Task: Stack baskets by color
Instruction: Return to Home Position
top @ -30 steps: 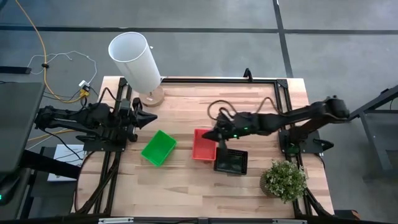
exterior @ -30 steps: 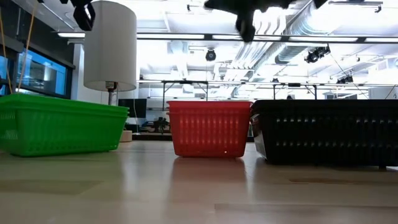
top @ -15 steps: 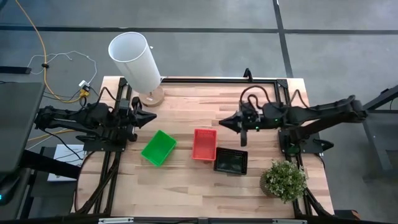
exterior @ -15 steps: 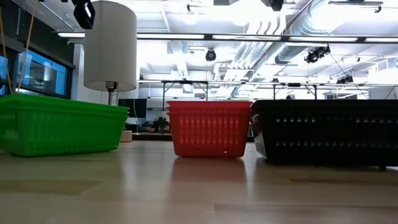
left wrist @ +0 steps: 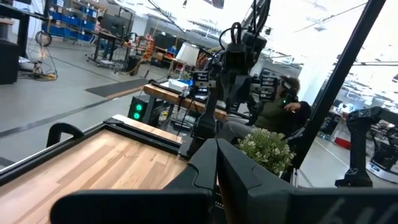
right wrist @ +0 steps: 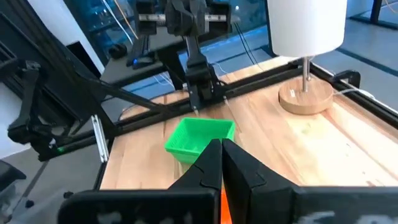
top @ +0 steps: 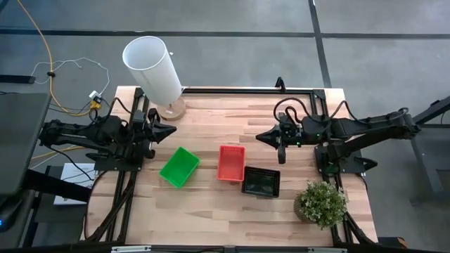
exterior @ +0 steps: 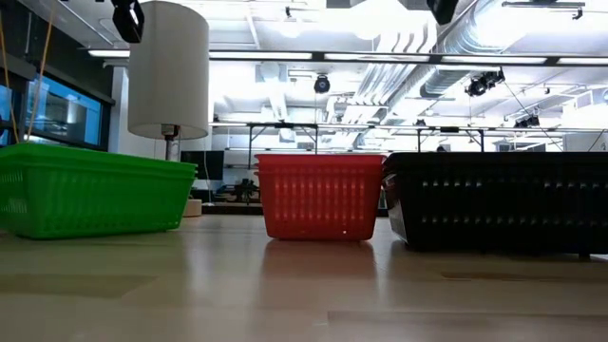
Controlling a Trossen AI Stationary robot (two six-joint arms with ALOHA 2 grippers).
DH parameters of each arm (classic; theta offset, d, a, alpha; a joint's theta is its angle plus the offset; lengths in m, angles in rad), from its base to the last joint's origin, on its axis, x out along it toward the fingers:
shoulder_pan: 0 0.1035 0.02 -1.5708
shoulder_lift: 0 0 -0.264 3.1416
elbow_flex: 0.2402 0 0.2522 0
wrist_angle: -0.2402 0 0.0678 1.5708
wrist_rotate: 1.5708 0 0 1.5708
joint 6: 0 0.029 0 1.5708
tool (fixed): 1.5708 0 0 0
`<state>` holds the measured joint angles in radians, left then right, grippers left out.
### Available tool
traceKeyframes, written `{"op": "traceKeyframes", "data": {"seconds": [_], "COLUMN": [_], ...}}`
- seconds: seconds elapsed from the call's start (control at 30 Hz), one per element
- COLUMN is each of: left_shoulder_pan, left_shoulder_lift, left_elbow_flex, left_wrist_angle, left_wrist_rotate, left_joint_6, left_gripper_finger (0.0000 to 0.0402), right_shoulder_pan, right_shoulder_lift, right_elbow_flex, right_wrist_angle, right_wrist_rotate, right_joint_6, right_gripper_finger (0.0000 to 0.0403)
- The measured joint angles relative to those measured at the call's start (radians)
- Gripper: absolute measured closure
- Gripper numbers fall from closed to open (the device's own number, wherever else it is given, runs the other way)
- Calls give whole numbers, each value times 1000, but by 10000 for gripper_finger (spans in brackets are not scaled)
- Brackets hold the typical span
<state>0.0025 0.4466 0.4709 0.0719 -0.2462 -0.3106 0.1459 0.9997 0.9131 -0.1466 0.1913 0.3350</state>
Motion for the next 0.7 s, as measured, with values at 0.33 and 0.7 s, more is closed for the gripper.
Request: {"op": "traceKeyframes", "data": {"seconds": [0.33,0.7], "left_shoulder_pan": [0,0], "left_shoulder_lift": [0,-2], "left_elbow_flex": [0,0], "left_wrist_angle": [0,0], "left_wrist_rotate": [-12,-37], "left_joint_6": [0,64], "left_gripper_finger": [401,401], "right_shoulder_pan": [0,-1], "right_shoulder_lift": [-57,-254], "right_elbow_flex": [-61,-375], "right_wrist_angle": [-76,402], "right_wrist_rotate": [-10,-16], "right_joint_6": [56,158], "right_gripper_finger": [403,403]}}
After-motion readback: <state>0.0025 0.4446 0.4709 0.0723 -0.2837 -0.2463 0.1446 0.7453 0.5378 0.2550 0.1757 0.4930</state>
